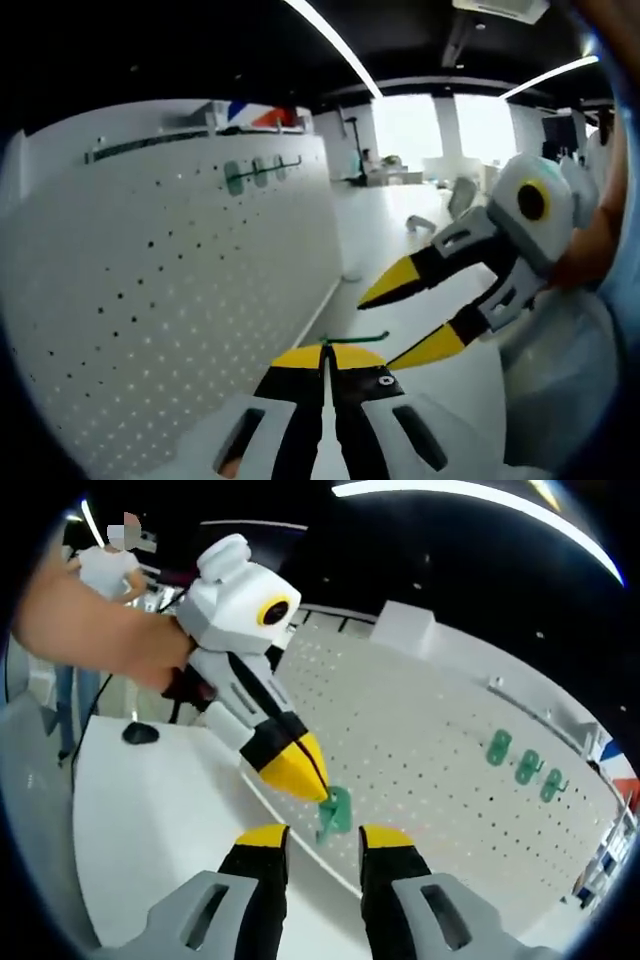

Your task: Insert the hook assembly into the mounting plate slot until the hook locks in place.

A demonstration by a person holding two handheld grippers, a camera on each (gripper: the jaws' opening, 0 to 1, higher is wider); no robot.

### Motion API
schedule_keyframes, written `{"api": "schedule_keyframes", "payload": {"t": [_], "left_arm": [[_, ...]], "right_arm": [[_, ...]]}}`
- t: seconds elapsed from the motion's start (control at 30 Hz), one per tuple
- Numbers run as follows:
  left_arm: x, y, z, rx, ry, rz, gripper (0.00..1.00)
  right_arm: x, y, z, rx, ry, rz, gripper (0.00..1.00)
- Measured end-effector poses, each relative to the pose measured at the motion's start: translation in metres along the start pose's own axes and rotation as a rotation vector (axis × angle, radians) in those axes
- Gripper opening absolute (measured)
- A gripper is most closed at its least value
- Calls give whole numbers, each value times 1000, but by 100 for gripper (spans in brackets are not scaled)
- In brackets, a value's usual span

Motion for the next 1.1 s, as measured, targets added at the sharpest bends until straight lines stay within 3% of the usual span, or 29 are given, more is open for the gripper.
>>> {"api": "schedule_keyframes", "payload": {"t": [0.23, 0.8, 1.1], "left_arm": [[1, -1, -2, -5, 30, 10, 1], [7, -6, 1, -35, 234, 55, 1], [10, -7, 3, -38, 296, 72, 1]], "right_arm": [[2, -4, 3, -2, 6, -3, 20], [5, -5, 4, 0, 25, -3, 13], [4, -6, 5, -2, 28, -9, 10]]}}
Point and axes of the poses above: the point that each gripper's makers call its tool centre point, and the gripper's own axes: y roughly backward along the fingers, x roughly to its right, z roughly out of its underside, the point moved 3 cm from there along y, roughly backward along the fingers, and after that the axes turned 3 degrees about z, right-handed, at the moved point
